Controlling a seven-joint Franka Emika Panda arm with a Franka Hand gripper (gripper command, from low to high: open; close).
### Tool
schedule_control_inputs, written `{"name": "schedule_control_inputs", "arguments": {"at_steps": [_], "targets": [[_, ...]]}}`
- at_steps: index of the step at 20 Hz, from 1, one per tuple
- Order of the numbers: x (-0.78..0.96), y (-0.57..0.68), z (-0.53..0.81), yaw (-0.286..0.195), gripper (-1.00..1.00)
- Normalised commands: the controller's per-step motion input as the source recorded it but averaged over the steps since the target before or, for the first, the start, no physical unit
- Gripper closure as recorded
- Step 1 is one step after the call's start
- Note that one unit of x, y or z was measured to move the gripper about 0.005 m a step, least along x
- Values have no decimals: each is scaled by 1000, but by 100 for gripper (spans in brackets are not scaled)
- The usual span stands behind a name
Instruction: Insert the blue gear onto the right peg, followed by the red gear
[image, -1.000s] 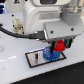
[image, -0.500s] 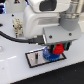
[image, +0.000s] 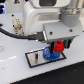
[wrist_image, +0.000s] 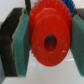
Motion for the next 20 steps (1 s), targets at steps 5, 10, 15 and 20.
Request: {"name": "schedule_control_inputs", "arguments": {"at_steps": [5, 10, 15, 20], "targets": [[38, -103, 45, 0, 100], [50, -99, 4, 0, 100], [21, -81, 3, 0, 100], [14, -68, 53, 0, 100]]}}
